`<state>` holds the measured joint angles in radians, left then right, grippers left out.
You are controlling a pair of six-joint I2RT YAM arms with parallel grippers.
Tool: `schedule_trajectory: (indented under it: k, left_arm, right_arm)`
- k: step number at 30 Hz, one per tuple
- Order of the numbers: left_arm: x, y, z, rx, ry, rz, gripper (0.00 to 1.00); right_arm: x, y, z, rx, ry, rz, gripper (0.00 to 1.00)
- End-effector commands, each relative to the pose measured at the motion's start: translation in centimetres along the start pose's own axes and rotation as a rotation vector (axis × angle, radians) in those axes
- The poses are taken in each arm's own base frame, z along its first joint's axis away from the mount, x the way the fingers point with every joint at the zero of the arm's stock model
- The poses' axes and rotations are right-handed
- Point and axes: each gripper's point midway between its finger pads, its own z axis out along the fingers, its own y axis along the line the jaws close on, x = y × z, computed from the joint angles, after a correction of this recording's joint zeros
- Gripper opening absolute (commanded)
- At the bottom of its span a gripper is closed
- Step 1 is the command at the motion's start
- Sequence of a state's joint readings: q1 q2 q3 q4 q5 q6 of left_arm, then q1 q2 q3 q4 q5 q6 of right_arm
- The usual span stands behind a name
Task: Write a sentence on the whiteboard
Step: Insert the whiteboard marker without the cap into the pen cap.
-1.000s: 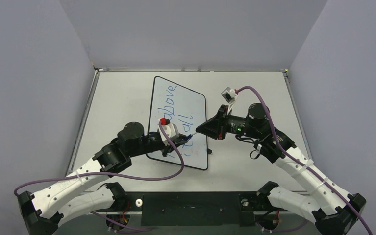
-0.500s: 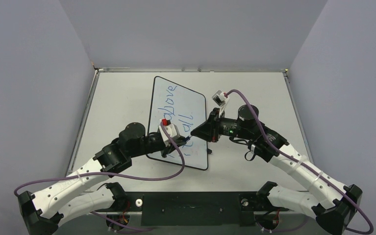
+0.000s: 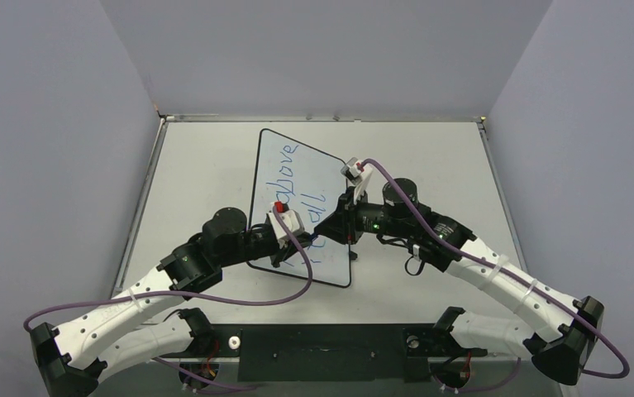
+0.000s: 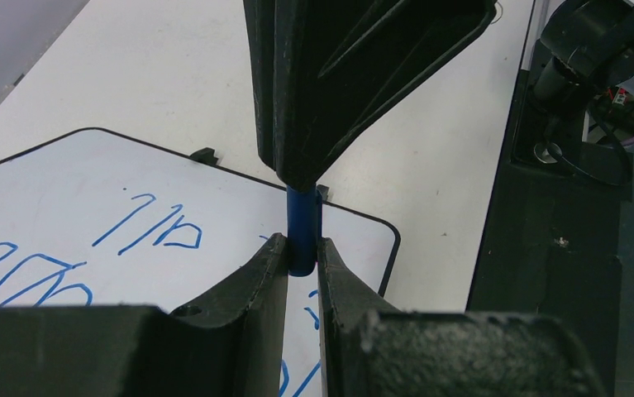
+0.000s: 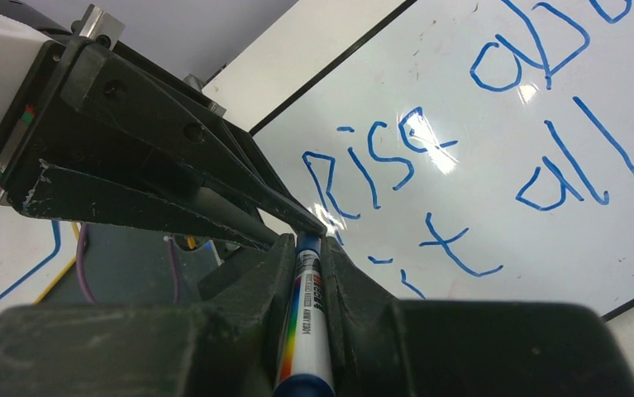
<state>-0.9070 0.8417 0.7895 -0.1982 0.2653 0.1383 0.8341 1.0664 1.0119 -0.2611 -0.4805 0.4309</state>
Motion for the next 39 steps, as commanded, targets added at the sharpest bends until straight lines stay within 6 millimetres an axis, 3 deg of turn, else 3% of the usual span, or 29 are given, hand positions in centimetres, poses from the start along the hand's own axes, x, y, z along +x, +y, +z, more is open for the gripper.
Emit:
schedule_trajectory:
  k: [1,10,16,21,33,39]
  left_arm:
    - [-4.4,0.7,-0.4,-0.032,-0.154,0.03,0.0]
    - [-6.5,2.4,-0.7,-0.13,-0.215,0.012,0.0]
    - [-8.1,3.2,-0.9,-0.178,-0.238,0.03,0.0]
    - [-10.6,3.8,-1.4,-0.231,-0.29,0.067,0.0]
    - [-16.2,4.8,-1.6,-0.366,-0.475,0.109,0.0]
    - [-18.9,3.6,-1.3,-0.322,-0.552,0.155,0.0]
  right_arm:
    - [0.4,0.8,0.8,-0.014,0.019,0.008,0.0]
    - [1.5,0.6,3.5,0.029,-0.006,0.147,0.0]
    - [3.4,0.5,5.6,0.095,0.036,0.261,0.0]
    - [4.2,0.6,6.6,0.144,0.051,0.288,0.0]
    - [4.7,-1.0,6.7,0.26,0.041,0.356,0.0]
    - [3.8,-2.2,6.0,0.335,0.012,0.355,0.0]
